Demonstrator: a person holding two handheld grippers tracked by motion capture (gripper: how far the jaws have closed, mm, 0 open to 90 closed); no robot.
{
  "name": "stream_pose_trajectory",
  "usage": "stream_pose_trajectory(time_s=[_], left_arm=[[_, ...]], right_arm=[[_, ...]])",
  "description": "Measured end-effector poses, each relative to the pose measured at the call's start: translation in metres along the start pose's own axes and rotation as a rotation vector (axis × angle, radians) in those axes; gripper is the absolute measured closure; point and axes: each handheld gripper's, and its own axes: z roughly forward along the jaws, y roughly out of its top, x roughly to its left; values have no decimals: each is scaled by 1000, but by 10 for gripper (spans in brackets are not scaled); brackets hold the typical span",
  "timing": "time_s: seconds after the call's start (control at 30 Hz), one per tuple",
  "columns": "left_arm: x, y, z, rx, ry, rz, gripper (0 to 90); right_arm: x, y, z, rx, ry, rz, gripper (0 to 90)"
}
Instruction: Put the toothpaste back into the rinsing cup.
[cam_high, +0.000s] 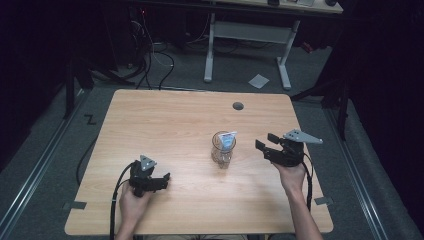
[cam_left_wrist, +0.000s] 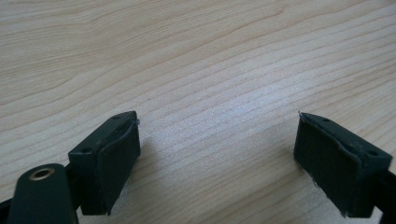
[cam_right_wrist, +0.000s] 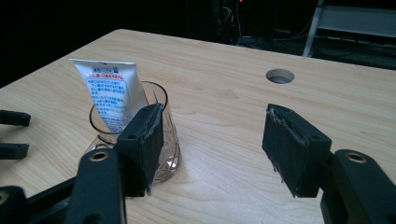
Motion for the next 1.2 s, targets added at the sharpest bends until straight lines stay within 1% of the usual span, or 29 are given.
stream_pose_trajectory(time_s=[0.23,0.33,0.47,0.67,0.87,0.97,1.07,1.2], left_arm=[[0,0,0,0,0,1,148],[0,0,0,0,0,0,148],[0,0,0,0,0,0,148],[0,0,0,0,0,0,148],[0,0,0,0,0,1,148],[0,0,0,1,-1,1,148],[0,0,0,1,0,1,148],[0,0,0,0,0,0,148]], right_arm=[[-6,-8,-6,-13,-10,23,378],[-7,-10,-6,-8,-15,26,378],[-11,-16,-8,-12,-20,42,377],[-14,-23,-9,-2,-29,46,377],[-15,-29,-10,-5,-31,62,377],[-15,-33,-9,9,-32,62,376],[-16,-35,-9,8,-33,66,377],[-15,-40,-8,22,-37,64,376]])
